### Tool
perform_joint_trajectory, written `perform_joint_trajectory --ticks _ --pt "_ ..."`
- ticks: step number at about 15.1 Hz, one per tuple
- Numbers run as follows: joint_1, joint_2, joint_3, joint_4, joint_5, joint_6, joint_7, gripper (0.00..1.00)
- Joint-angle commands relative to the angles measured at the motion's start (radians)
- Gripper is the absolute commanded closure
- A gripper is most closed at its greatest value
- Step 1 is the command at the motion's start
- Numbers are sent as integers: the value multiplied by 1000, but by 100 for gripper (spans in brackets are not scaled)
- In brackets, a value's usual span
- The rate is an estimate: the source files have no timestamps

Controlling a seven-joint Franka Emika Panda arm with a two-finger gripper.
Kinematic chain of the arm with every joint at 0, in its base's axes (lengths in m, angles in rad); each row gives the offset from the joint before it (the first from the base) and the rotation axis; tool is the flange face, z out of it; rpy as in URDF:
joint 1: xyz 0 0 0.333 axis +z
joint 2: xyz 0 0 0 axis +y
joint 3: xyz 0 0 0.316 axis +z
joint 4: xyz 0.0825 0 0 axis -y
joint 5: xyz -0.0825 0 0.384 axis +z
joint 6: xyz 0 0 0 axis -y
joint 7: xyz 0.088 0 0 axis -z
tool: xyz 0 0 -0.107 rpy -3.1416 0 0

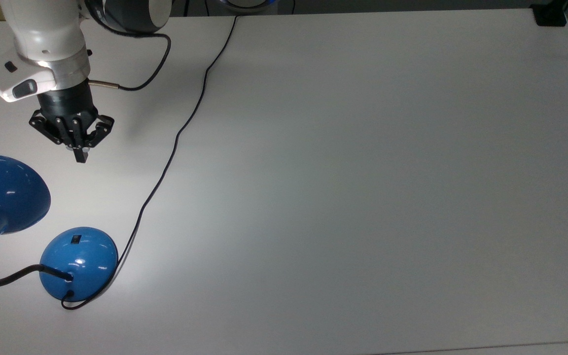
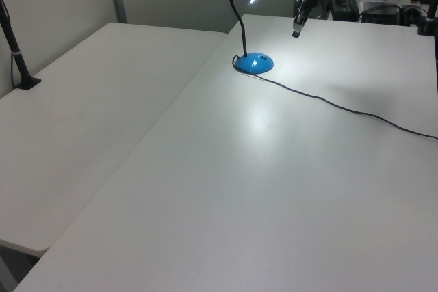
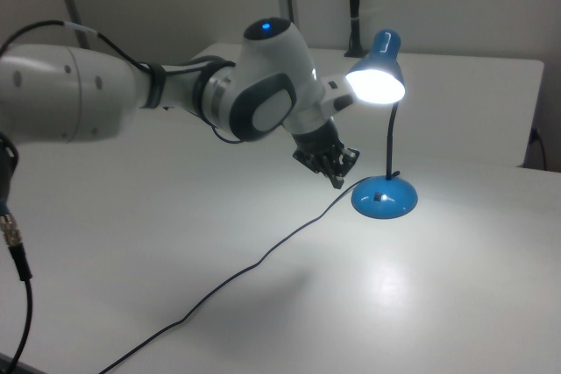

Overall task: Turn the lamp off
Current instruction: 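Lower the gripper onto the switch on the blue lamp base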

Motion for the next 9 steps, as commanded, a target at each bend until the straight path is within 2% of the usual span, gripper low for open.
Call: perform_joint_trajectory --ticks 1,4,9 --pt "-14 162 -4 149 4 46 -3 100" --pt "-20 253 -4 201 13 138 10 100" --pt "-23 323 -1 262 13 201 46 100"
